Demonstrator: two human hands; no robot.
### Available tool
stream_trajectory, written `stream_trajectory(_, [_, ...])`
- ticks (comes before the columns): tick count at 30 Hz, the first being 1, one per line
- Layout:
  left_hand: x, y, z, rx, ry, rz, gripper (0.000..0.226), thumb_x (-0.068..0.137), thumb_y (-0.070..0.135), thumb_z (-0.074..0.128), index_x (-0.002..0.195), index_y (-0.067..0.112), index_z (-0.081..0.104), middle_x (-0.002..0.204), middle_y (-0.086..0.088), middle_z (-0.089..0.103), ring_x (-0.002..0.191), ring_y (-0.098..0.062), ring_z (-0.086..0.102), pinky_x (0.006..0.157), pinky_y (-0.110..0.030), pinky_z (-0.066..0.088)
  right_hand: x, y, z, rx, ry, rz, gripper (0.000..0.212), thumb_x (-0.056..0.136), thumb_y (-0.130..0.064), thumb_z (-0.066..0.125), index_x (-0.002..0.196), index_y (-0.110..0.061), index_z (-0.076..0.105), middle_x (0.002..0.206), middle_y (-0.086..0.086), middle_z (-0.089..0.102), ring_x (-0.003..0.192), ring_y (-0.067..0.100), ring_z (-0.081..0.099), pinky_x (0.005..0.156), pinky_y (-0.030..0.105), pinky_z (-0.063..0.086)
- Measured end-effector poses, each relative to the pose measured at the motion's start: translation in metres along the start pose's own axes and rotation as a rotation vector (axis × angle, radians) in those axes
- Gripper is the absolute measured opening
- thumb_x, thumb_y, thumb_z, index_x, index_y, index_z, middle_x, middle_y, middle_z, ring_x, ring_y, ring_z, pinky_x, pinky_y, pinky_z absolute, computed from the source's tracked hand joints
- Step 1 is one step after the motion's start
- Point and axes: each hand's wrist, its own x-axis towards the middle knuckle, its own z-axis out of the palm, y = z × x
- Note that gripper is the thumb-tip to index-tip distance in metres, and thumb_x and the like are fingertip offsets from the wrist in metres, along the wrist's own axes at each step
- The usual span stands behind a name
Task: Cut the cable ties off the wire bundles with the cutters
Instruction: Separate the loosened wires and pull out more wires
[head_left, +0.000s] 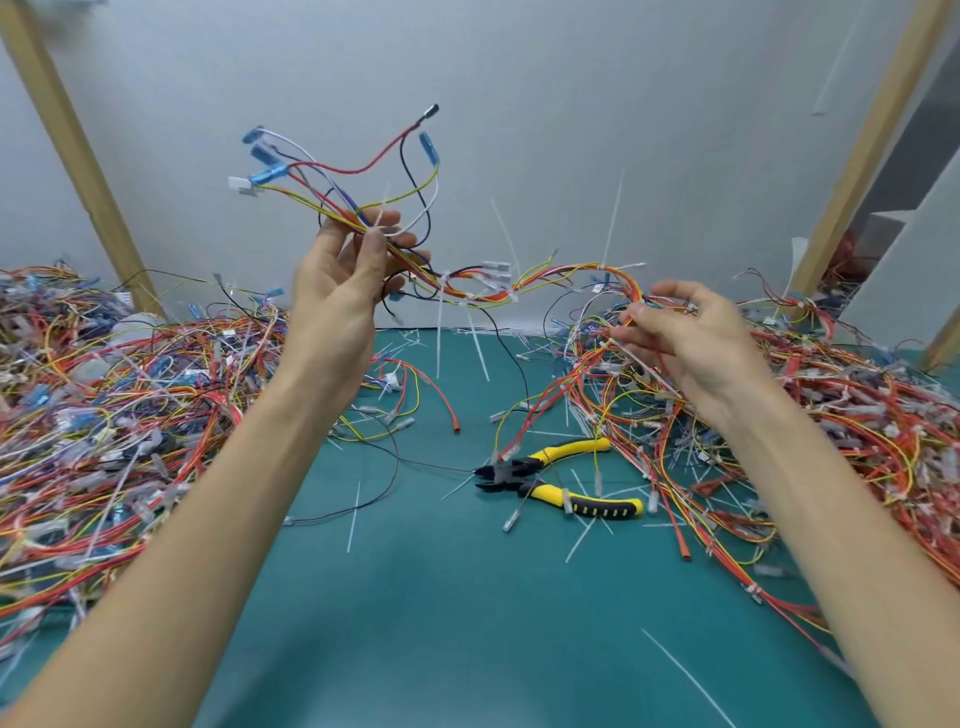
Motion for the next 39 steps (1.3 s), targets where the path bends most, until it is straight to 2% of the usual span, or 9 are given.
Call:
stream_trajectory(6, [0.001, -0.001, 0.003, -0.052, -0.007, 0.006, 0.012, 0.104, 0.010, 0.039, 0.106, 0.013, 0.050, 0.109, -0.011, 0.056, 0.091, -0.020, 0.067, 0.082, -0.023, 0.049, 0.003, 0.000, -0.003, 0.167, -0.009, 0.068, 0.022, 0.097, 0.005, 0.049, 0.095, -0.016, 0.045, 0.077, 0.010, 0.059, 0.048, 0.007, 0.059, 0.051, 0.021, 0.054])
stream_trajectory(12, [0.000, 0.002, 0.006, -0.103, -0.010, -0.021, 0.013, 0.102, 0.007, 0.043, 0.105, 0.014, 0.053, 0.107, -0.007, 0.061, 0.105, -0.028, 0.062, 0.094, -0.032, 0.049, 0.007, -0.001, -0.009, 0.435, -0.020, 0.208, 0.024, 0.096, 0.009, 0.043, 0.085, -0.012, 0.045, 0.080, 0.015, 0.054, 0.045, 0.009, 0.054, 0.049, 0.021, 0.051])
stream_trajectory(16, [-0.002, 0.004, 0.006, -0.089, 0.008, -0.074, 0.011, 0.102, 0.009, 0.045, 0.107, 0.015, 0.053, 0.115, -0.009, 0.061, 0.108, -0.026, 0.061, 0.092, -0.030, 0.050, 0.010, 0.000, -0.011, 0.537, 0.000, 0.314, 0.025, 0.094, 0.013, 0.041, 0.090, -0.011, 0.044, 0.080, 0.015, 0.052, 0.052, 0.012, 0.051, 0.050, 0.020, 0.053])
stream_trajectory(19, [-0.003, 0.004, 0.005, -0.054, 0.037, -0.112, 0.010, 0.102, 0.013, 0.047, 0.107, 0.016, 0.055, 0.107, -0.002, 0.068, 0.098, -0.019, 0.065, 0.088, -0.026, 0.051, 0.010, 0.000, -0.010, 0.467, -0.005, 0.328, 0.024, 0.092, 0.014, 0.041, 0.105, -0.006, 0.042, 0.079, 0.015, 0.051, 0.066, 0.016, 0.051, 0.050, 0.019, 0.054])
stream_trajectory(23, [-0.005, 0.001, 0.004, -0.020, 0.050, -0.144, 0.010, 0.101, 0.015, 0.049, 0.107, 0.016, 0.056, 0.105, 0.000, 0.071, 0.095, -0.016, 0.069, 0.082, -0.024, 0.052, 0.003, -0.002, -0.006, 0.330, -0.013, 0.300, 0.023, 0.089, 0.016, 0.045, 0.079, -0.003, 0.051, 0.080, 0.016, 0.054, 0.054, 0.016, 0.062, 0.050, 0.017, 0.052])
stream_trajectory(27, [-0.007, -0.001, 0.004, 0.048, 0.052, -0.152, 0.013, 0.100, 0.014, 0.052, 0.112, 0.013, 0.057, 0.109, -0.002, 0.071, 0.100, -0.018, 0.070, 0.077, -0.022, 0.053, 0.001, -0.001, -0.005, 0.293, -0.017, 0.303, 0.024, 0.090, 0.015, 0.046, 0.073, -0.003, 0.052, 0.084, 0.019, 0.055, 0.056, 0.018, 0.067, 0.052, 0.018, 0.054])
stream_trajectory(34, [-0.010, 0.000, 0.010, 0.167, 0.028, -0.136, 0.017, 0.099, 0.013, 0.053, 0.115, 0.009, 0.058, 0.111, -0.008, 0.071, 0.099, -0.014, 0.071, 0.084, -0.026, 0.056, 0.007, 0.006, -0.006, 0.329, -0.031, 0.332, 0.026, 0.092, 0.014, 0.044, 0.076, -0.006, 0.048, 0.087, 0.018, 0.052, 0.086, 0.025, 0.058, 0.053, 0.024, 0.057])
stream_trajectory(37, [-0.010, 0.000, 0.009, 0.204, 0.016, -0.126, 0.017, 0.100, 0.015, 0.051, 0.114, 0.010, 0.060, 0.100, -0.001, 0.073, 0.085, -0.009, 0.071, 0.080, -0.022, 0.054, 0.006, 0.007, -0.007, 0.229, -0.097, 0.315, 0.026, 0.093, 0.011, 0.044, 0.074, -0.008, 0.045, 0.073, 0.013, 0.050, 0.060, 0.016, 0.059, 0.053, 0.026, 0.057])
stream_trajectory(39, [-0.010, -0.001, 0.008, 0.209, 0.011, -0.132, 0.018, 0.101, 0.015, 0.050, 0.114, 0.009, 0.062, 0.094, 0.002, 0.074, 0.079, -0.007, 0.070, 0.079, -0.022, 0.055, 0.004, 0.008, -0.007, 0.046, -0.147, 0.301, 0.021, 0.092, 0.008, 0.047, 0.081, -0.010, 0.049, 0.069, 0.010, 0.051, 0.047, 0.013, 0.053, 0.046, 0.027, 0.055])
